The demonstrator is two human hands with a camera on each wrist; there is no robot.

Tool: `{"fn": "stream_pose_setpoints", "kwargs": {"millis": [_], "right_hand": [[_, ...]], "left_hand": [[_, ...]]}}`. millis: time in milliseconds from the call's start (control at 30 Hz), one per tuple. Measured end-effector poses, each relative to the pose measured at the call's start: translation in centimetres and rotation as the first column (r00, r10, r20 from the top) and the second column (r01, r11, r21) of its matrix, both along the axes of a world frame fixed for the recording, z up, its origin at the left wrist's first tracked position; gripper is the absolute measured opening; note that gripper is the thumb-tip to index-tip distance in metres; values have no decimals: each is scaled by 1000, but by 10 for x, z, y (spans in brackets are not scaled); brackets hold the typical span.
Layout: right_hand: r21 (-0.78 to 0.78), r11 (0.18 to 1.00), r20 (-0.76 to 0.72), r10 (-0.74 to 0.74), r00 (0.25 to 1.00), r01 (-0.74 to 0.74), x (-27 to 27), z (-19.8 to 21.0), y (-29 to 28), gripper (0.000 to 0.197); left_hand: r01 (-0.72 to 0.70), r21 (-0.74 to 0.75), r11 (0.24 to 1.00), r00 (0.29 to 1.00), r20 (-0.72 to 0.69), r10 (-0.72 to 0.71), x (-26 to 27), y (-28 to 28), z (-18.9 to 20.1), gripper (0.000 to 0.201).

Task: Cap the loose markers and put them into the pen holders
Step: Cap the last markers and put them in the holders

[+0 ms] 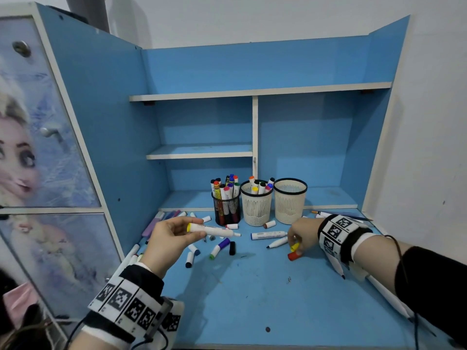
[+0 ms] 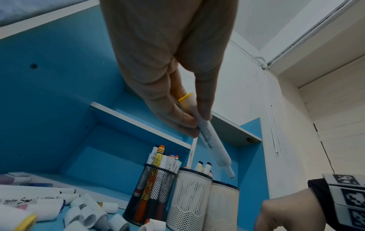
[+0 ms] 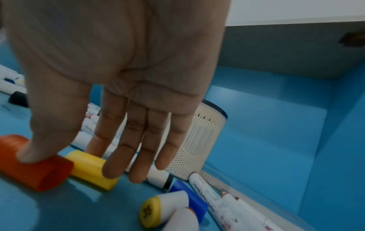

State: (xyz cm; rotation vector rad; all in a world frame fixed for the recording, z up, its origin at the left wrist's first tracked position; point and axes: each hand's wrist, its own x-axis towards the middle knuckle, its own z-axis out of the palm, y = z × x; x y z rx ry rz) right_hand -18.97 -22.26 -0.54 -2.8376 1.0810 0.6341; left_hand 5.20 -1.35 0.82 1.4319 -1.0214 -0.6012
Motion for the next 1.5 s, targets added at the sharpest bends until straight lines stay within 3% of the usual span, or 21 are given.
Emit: {"fn": "stream_pose_setpoints", "kwargs": {"millis": [467,767,900,967,1067,1267,1433,1500], "right_hand": [[-65,994,-32,-91,995,89,-12,-9,-9,46],[-158,976,-61,-159,985,147,-14,-12,-27,25],[-208,954,111,-198,974,218,-19,-8,-34,10],[-165,955,230,-206,951,247,-21,-2,-36,21],[-100,959,440,-195,877,264,-22,12,-26,30],[-37,979,703,-117,702,200,-22,36,26,34],[94,981,815,-173,553,169,-23,35,65,23],[84,986,815,-151,559,143,-24,32,75,25]], "left_hand": [[68,-10,998,996,-50,-69,-13,-17,-6,24],[103,-20,994,993,-61,-104,-15,-33,-5,23],[112,-34,993,991,-64,-114,-15,-38,-6,23],[118,-40,992,991,-63,-120,-15,-39,-7,22],[127,-43,991,989,-67,-130,-13,-43,-8,22],[150,-66,987,985,-78,-155,-14,-48,-6,22],[188,-101,977,976,-92,-197,-20,-41,0,25],[199,-119,973,972,-98,-211,-24,-37,5,26]]}}
